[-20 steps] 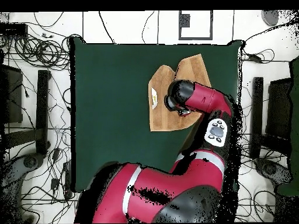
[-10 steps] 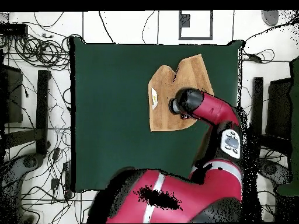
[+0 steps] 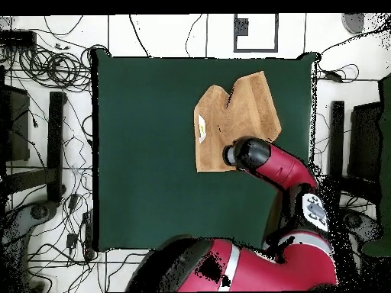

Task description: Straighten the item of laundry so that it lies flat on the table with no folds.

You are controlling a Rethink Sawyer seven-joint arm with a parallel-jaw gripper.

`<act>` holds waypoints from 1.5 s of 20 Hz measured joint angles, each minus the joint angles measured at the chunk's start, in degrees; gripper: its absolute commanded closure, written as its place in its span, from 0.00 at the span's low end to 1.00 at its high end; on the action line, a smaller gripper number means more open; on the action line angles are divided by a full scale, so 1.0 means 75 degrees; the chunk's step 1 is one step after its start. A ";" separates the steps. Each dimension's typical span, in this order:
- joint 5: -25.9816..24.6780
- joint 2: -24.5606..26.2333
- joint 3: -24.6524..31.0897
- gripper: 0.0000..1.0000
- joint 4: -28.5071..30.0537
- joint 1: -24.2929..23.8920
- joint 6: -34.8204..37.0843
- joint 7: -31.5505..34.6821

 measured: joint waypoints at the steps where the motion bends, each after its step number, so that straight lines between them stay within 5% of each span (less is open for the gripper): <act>1: 0.0002 -0.0051 -0.0002 0.00 0.0112 0.0025 -0.0005 0.0000; 15: 0.0138 -0.0694 -0.0008 0.00 0.1321 0.0771 -0.0005 0.0000; 30: 0.0211 -0.0684 -0.0009 0.00 0.1486 0.0853 -0.0003 0.0000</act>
